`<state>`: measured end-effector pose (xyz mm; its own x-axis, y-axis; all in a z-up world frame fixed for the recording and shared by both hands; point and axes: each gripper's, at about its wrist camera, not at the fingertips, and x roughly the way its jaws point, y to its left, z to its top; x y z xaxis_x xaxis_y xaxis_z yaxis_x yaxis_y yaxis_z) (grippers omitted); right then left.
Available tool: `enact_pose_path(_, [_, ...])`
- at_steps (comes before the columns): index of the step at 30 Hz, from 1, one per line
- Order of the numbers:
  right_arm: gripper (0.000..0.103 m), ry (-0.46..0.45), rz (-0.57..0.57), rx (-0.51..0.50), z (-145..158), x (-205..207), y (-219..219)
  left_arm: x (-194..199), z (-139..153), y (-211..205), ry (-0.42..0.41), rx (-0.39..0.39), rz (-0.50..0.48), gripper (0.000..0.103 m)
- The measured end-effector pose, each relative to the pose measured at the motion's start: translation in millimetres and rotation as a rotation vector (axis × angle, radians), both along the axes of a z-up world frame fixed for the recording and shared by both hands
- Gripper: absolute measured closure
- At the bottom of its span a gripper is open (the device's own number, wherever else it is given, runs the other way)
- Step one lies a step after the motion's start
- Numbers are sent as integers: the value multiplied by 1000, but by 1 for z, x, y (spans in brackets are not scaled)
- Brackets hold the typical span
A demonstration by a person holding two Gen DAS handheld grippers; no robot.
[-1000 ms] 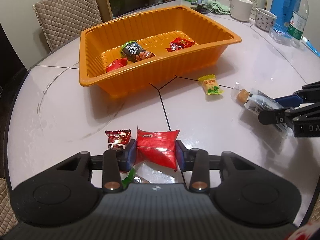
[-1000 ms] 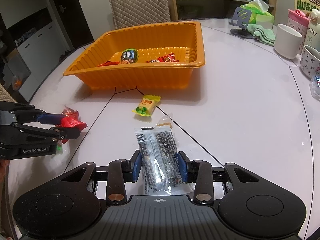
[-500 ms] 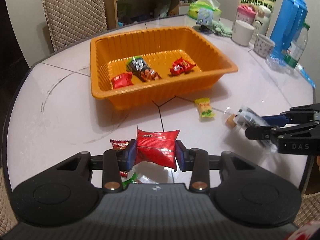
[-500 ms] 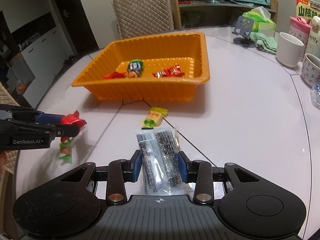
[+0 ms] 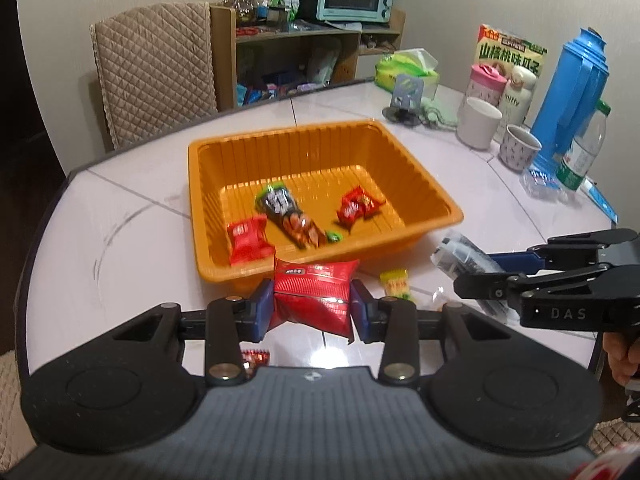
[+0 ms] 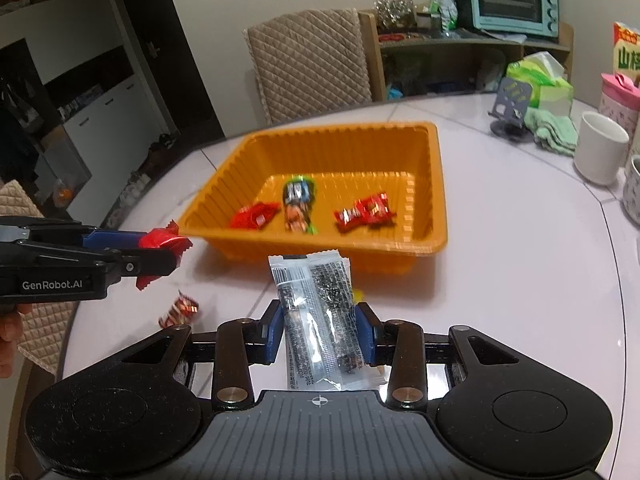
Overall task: Organize snacks
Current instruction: 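Carry the red candy bag and clear packet over the orange tray with both tools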
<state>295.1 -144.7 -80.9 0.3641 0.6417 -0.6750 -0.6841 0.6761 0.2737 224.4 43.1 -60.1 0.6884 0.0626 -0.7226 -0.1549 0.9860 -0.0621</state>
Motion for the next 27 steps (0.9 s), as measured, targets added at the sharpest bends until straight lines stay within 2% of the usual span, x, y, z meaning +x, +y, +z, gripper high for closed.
enact_pose_path(14, [64,-36,-1,71,20,63,46,67,11,21,-33,9,0,66])
enact_pose_path(19, [64,-11,-30,88,15,89,62,94,7,33,-20,12,9,66])
enact_pose_path(27, [64,34,-69,60,-4,118,85,131,-10,51,22,20,29,66])
